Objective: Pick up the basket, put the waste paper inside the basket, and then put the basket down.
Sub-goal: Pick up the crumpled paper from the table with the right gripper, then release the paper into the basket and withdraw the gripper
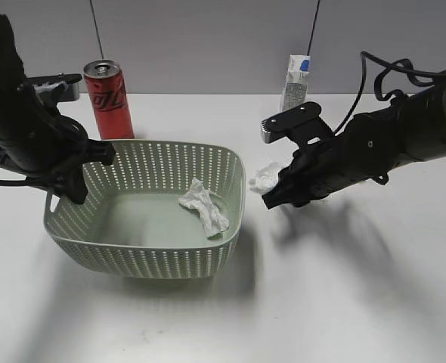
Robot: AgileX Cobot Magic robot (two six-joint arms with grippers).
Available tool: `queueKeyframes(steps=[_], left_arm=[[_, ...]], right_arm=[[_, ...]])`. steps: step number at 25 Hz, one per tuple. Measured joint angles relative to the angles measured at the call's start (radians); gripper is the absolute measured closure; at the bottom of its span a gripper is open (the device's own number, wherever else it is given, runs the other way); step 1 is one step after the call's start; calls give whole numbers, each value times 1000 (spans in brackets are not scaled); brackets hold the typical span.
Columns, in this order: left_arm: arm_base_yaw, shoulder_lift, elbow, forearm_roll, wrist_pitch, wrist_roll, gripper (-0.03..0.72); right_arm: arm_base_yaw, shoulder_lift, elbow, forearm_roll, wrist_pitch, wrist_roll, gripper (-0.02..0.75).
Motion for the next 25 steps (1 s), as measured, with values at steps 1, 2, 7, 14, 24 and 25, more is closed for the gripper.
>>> queueKeyframes(steps=[1, 2, 7, 14, 24, 25], left_arm=[[0, 0, 0, 0, 0, 0, 689], [0, 0, 0, 0, 0, 0, 689], [0, 0, 0, 0, 0, 0, 689], [0, 0, 0, 0, -5, 0, 689], [0, 0, 0, -3, -16, 0, 689], [0, 0, 0, -3, -16, 0, 689]], right_arm=[[0, 0, 0, -1, 14, 0, 587], [0, 0, 0, -3, 31, 0, 650], [0, -87, 1, -3, 98, 0, 745], [13, -380, 0, -3, 128, 0, 745], [324, -465, 0, 8, 91, -9, 745], [345, -445, 0, 8, 66, -9, 745]])
